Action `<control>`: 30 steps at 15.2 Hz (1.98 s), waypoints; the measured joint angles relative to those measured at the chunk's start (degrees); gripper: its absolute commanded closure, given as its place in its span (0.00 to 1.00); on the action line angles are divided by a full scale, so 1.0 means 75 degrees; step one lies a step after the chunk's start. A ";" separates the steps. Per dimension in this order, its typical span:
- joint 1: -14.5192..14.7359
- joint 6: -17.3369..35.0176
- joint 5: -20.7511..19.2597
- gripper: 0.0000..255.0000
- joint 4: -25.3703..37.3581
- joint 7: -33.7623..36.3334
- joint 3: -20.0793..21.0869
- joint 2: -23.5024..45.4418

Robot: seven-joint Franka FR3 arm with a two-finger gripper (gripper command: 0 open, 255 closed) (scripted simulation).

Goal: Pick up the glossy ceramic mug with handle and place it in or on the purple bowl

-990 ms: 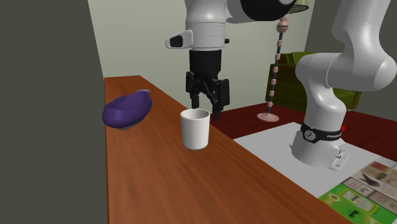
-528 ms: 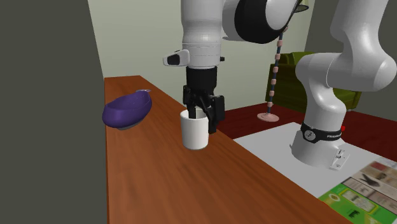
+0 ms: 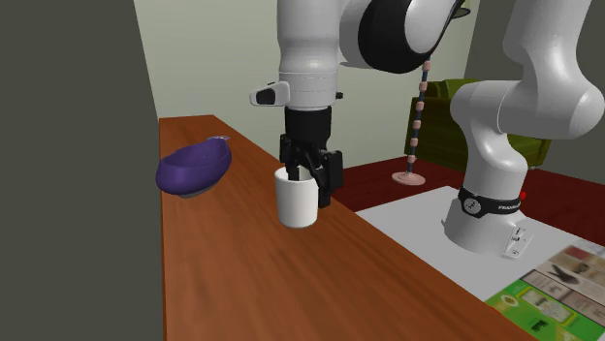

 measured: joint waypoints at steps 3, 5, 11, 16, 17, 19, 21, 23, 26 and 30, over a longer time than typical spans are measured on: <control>0.0000 0.0000 0.0000 1.00 0.0000 0.0000 0.0000 0.0000; 0.0001 0.0000 0.0001 1.00 0.0000 0.0000 0.0001 -0.0001; -0.0001 -0.0054 -0.0003 1.00 0.0014 -0.0001 0.0002 -0.0041; 0.0000 -0.0538 -0.0018 1.00 0.0214 -0.0004 0.0021 -0.0328; 0.0004 -0.0667 -0.0017 1.00 0.0286 -0.0002 0.0029 -0.0386; 0.0003 -0.0898 -0.0023 1.00 0.0396 -0.0009 0.0036 -0.0509; 0.0000 -0.1101 -0.0026 1.00 0.0497 -0.0022 0.0040 -0.0612; 0.0005 -0.1293 -0.0024 1.00 0.0606 -0.0019 0.0054 -0.0692; 0.0007 -0.1623 -0.0021 1.00 0.0822 -0.0034 0.0065 -0.0809; 0.0014 -0.2072 -0.0016 1.00 0.1105 -0.0042 0.0090 -0.0974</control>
